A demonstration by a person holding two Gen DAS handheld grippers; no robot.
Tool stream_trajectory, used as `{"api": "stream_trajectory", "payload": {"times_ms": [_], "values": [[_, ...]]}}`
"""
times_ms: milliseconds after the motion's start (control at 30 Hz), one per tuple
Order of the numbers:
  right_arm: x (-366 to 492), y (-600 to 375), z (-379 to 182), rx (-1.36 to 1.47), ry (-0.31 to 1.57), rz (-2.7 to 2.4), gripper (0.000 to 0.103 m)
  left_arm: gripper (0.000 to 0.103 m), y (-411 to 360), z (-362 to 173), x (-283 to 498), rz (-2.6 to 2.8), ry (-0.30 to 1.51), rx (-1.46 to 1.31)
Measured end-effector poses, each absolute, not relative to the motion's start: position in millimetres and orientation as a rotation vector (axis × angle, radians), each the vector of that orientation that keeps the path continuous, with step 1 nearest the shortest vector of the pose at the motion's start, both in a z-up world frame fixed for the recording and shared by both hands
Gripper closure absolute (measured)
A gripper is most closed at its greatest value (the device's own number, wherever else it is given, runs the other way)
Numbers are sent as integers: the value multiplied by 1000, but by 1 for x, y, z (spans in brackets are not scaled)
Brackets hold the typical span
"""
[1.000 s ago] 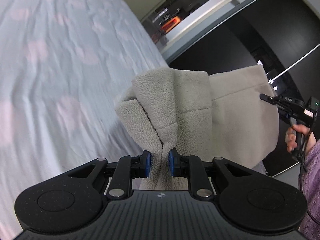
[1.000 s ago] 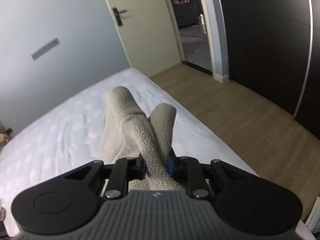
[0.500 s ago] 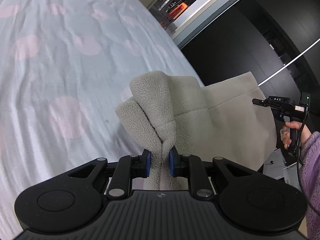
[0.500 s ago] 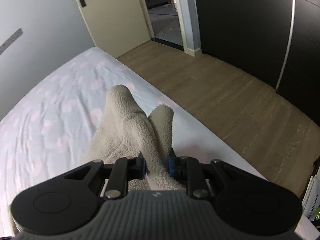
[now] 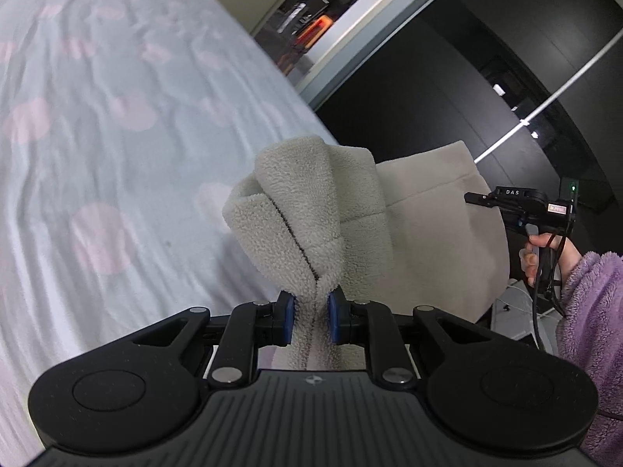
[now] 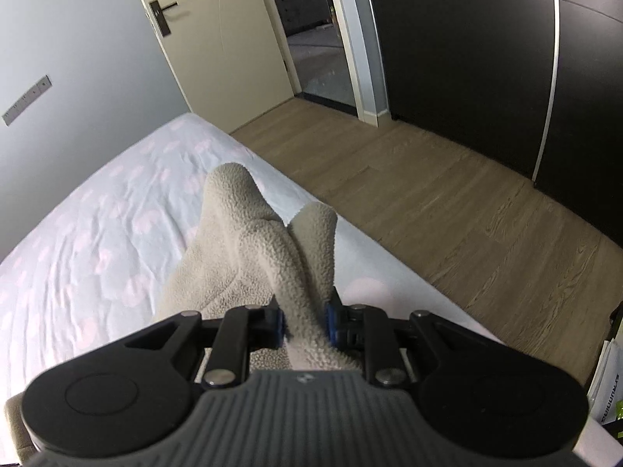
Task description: Fold clothes
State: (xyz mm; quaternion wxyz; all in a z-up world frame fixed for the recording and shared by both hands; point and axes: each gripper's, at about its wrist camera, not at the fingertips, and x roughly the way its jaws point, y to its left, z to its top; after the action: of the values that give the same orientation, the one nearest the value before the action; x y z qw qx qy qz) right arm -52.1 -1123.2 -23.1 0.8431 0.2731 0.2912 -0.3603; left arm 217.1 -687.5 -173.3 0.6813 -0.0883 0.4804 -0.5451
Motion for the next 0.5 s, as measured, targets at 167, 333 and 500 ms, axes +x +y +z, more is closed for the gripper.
{"api": "stream_trajectory", "payload": {"times_ms": [167,333,500], "values": [[-80,-1105,10,546,598,-749,81,88,-681,-146,189,-1275,1044,-180],[-102,-1090,35,506,591,-755,81,88,-677,-131,172,-1309,1009,-166],[-105,-1094,25,518,600,-777,81,88,-681,-142,174,-1288,1023,-156]]}}
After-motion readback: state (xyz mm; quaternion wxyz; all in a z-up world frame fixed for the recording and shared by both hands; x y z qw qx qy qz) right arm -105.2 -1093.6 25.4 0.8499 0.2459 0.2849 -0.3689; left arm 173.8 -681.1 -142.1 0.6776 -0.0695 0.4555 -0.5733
